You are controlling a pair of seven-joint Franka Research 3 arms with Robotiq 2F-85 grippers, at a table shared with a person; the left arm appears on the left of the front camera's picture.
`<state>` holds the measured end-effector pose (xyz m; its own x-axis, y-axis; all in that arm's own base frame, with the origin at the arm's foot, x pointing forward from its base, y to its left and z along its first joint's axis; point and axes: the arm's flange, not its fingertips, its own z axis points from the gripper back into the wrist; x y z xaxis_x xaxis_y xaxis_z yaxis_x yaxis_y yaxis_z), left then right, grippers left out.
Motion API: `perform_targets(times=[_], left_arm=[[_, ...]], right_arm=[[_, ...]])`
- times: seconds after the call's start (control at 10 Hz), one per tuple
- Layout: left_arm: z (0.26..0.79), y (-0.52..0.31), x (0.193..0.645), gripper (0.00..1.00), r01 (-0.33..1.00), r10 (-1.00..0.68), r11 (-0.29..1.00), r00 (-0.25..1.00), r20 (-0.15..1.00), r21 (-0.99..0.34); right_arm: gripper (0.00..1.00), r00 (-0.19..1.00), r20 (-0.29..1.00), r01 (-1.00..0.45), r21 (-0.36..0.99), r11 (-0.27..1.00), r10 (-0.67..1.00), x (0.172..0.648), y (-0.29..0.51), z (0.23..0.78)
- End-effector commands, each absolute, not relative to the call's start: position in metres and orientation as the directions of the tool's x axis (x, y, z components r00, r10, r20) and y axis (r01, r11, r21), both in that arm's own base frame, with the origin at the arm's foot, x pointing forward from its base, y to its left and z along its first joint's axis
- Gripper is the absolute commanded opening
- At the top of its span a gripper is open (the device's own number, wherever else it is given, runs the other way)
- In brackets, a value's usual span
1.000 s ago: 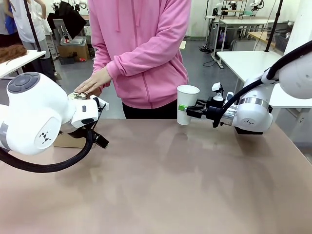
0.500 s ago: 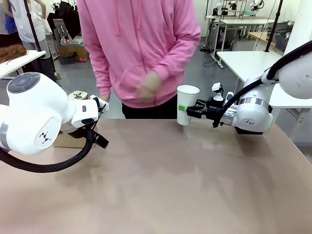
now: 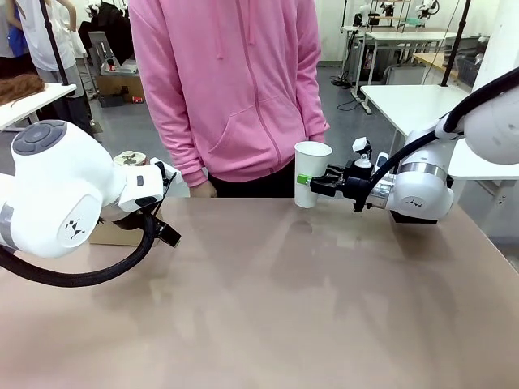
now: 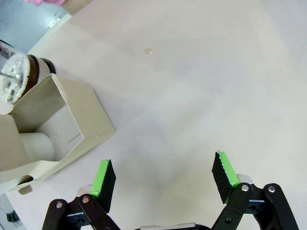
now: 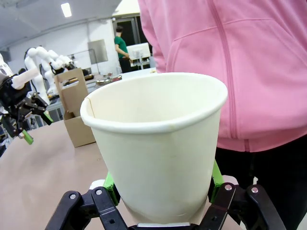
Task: Pour a drink into a cup and package it in a carrier.
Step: When a person places the Paper Cup Lid on the 600 ml Paper Cup , lift the 600 ml Paper Cup.
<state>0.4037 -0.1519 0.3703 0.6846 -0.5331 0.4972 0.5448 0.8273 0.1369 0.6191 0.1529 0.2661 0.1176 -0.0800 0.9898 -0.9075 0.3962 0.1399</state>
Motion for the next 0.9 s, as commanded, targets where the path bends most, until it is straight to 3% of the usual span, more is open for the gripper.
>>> perform_targets(times=[0.0, 0.8], left_arm=[[0.3706, -0.1517, 0.4035, 1.00, 0.545, -0.532, 0.827, 0.684, 0.498, 0.135], [0.3706, -0.1517, 0.4035, 1.00, 0.545, -0.532, 0.827, 0.684, 0.498, 0.135]], right_arm=[[0.80, 0.121, 0.990, -0.904, 0.139, 0.405, -0.071, 0.6199, 0.1554, 0.2673], [0.80, 0.121, 0.990, -0.904, 0.139, 0.405, -0.071, 0.6199, 0.1554, 0.2673]])
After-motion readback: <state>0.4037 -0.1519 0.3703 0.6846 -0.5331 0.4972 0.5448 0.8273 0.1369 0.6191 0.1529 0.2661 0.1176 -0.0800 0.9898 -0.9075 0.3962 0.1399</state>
